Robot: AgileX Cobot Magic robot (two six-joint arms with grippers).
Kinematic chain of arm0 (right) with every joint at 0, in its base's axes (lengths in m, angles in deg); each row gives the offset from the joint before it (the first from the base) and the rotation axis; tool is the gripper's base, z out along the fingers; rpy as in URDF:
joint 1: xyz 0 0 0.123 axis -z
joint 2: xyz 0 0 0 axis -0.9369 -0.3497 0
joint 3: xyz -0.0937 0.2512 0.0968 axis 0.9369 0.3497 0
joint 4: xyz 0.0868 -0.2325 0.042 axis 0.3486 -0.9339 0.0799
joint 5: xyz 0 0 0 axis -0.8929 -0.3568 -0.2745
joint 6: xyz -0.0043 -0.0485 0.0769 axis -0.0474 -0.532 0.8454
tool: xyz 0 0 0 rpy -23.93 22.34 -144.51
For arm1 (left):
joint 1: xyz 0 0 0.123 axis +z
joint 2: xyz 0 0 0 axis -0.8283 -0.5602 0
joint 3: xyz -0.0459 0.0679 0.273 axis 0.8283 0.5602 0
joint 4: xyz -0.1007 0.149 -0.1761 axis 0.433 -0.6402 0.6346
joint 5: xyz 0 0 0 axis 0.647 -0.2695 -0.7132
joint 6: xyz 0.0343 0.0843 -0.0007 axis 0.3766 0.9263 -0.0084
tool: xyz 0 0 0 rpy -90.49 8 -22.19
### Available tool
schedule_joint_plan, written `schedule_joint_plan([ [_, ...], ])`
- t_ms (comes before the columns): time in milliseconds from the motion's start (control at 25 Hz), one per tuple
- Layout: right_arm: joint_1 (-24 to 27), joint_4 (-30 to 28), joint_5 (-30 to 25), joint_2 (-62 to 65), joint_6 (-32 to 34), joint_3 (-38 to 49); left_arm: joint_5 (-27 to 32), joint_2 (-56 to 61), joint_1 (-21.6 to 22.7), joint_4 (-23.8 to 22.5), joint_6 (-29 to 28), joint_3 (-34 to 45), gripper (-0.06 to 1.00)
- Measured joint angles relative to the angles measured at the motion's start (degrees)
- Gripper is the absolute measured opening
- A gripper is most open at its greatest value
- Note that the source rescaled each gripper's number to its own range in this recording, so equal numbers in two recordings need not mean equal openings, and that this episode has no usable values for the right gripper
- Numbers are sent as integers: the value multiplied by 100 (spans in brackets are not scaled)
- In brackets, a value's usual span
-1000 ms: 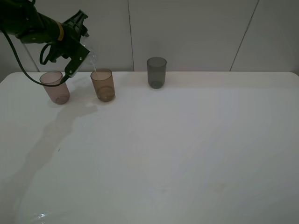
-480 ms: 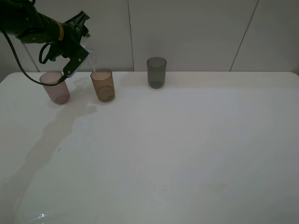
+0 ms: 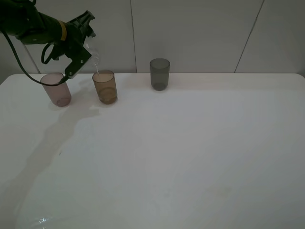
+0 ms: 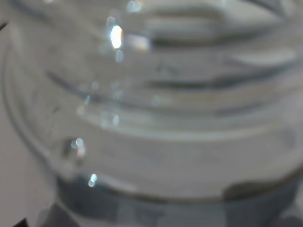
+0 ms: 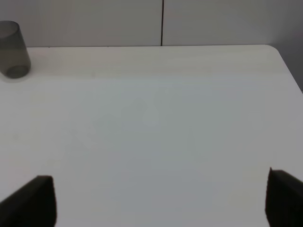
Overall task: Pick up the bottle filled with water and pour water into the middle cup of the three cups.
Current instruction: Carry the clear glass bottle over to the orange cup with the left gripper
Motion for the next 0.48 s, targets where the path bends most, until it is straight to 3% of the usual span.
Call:
schedule_joint_plan([
  [480, 0, 0, 0, 0, 0, 0, -102, 0, 0, 0, 558, 0, 1],
])
